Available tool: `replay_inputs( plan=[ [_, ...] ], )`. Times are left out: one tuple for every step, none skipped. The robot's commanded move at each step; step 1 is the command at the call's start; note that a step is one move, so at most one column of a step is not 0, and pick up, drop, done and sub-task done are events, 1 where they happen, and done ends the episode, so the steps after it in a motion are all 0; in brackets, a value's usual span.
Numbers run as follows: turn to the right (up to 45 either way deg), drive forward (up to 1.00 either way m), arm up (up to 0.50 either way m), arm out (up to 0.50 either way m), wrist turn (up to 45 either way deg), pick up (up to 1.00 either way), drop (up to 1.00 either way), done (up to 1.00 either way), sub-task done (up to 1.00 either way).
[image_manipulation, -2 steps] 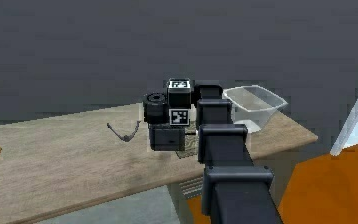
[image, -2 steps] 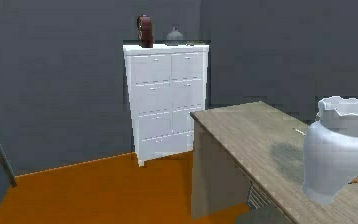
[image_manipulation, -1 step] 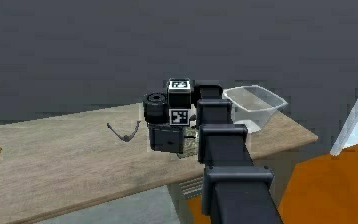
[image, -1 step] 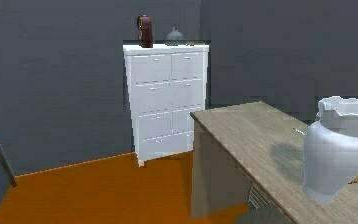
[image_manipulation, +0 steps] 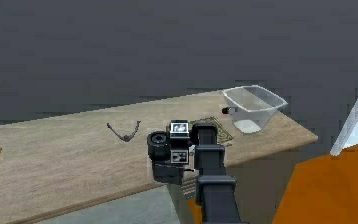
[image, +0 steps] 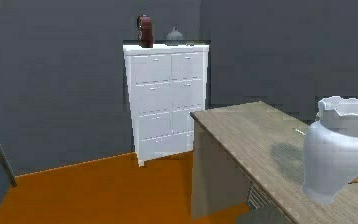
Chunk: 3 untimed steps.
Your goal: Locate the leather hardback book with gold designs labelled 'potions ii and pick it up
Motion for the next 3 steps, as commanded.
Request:
replay_inputs(
  plan=[
    [0.0,0.0,0.0,0.0,0.0,1.0,0.0,0.0,0.0],
    [0.0,0.0,0.08,0.0,0.0,0.0,0.0,0.0,0.0],
    [0.0,0.0,0.0,0.0,0.0,0.0,0.0,1.0,0.0]
  ],
)
